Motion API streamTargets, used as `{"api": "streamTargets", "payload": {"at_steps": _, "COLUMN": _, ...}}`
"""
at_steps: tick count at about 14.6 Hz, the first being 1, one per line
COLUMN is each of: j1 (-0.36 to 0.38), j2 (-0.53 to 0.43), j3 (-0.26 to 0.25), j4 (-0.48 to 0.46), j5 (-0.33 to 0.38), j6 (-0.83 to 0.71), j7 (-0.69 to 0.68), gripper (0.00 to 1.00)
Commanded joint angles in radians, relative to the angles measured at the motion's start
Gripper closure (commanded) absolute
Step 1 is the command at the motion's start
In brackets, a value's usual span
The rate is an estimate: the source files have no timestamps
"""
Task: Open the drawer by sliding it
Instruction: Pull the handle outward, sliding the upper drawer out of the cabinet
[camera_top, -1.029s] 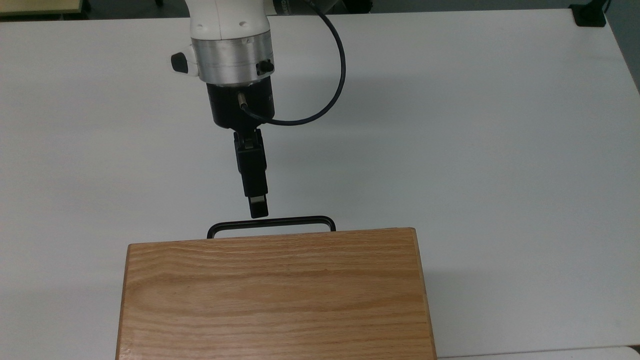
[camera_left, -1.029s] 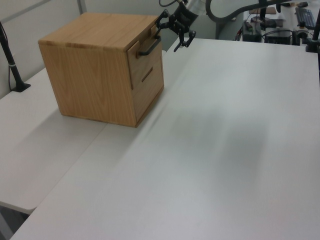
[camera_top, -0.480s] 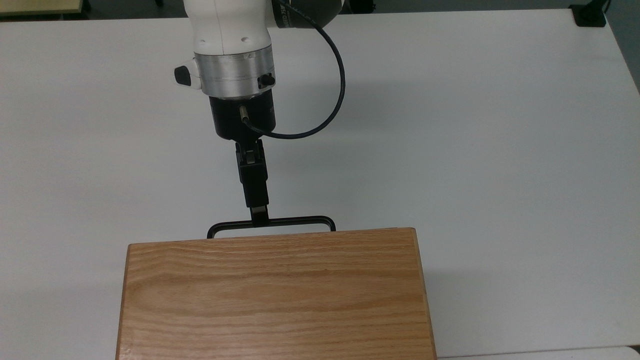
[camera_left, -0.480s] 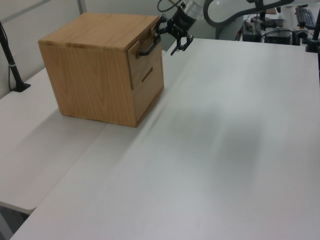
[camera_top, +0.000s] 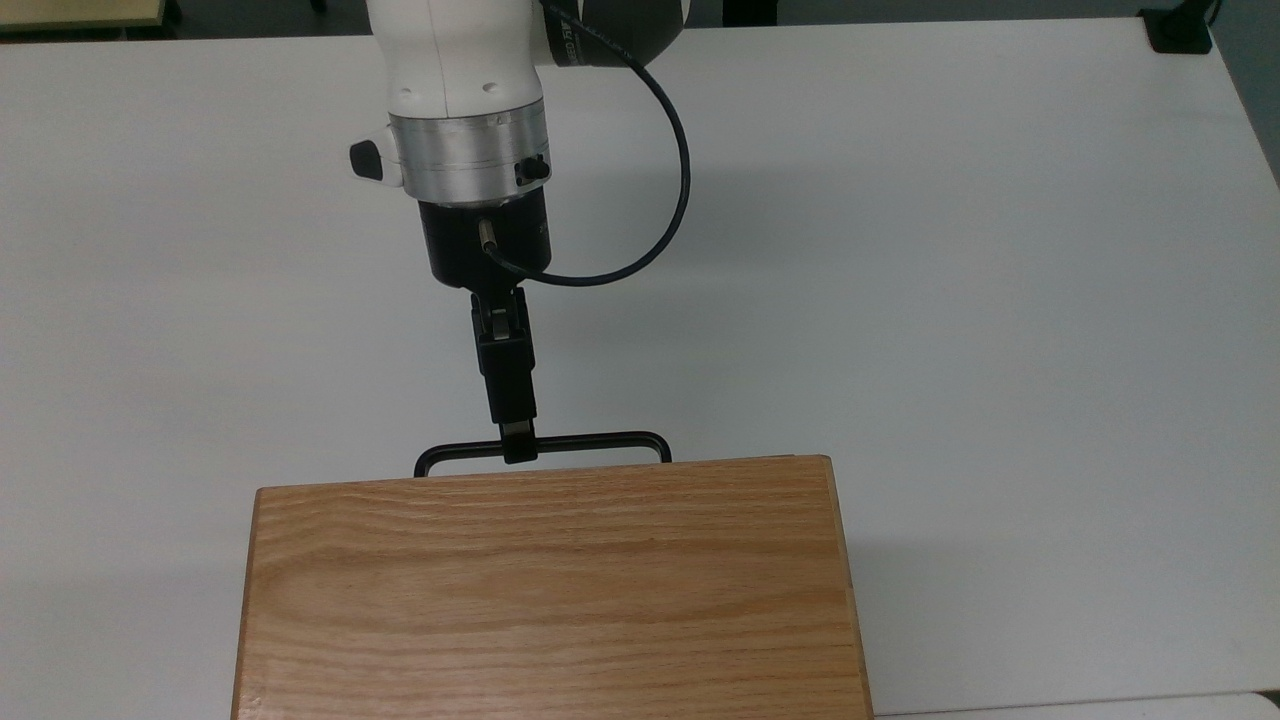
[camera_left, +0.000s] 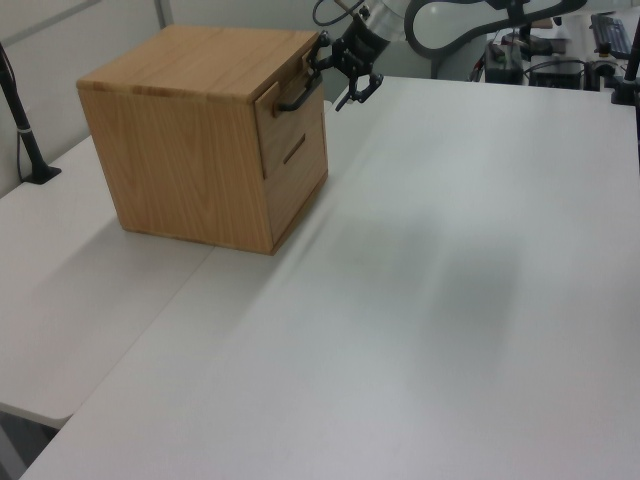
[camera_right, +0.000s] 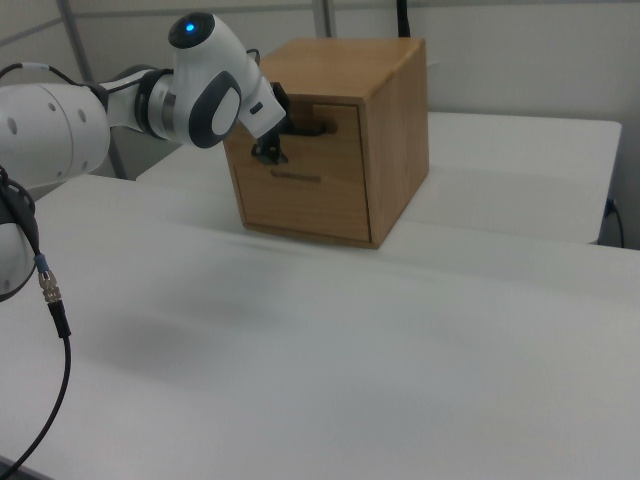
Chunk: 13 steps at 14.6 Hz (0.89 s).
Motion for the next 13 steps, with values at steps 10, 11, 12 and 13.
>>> {"api": "streamTargets", "payload": {"at_steps": 10, "j1": 0.003, "j2": -0.092, "j3": -0.001, "j4": -0.09, "j5": -0.021, "j6": -0.02, "j7": -0.052, "gripper": 1.0}}
{"api": "streamTargets", "payload": {"at_steps": 11, "j1": 0.002, "j2": -0.123, "j3": -0.001, "j4": -0.116, "j5": -0.018, "j6": -0.035, "j7": -0.06, "gripper": 1.0}}
{"api": "streamTargets", "payload": {"at_steps": 12, "j1": 0.0, "j2": -0.143, "j3": -0.001, "j4": -0.122, "j5": -0.018, "j6": -0.082, "j7": -0.062, "gripper": 1.0}}
{"api": "streamTargets", "payload": {"at_steps": 13, "j1": 0.0, "j2": -0.152, "j3": -0.001, "j4": -0.121, "j5": -0.018, "j6": -0.115, "j7": -0.066, "gripper": 1.0}}
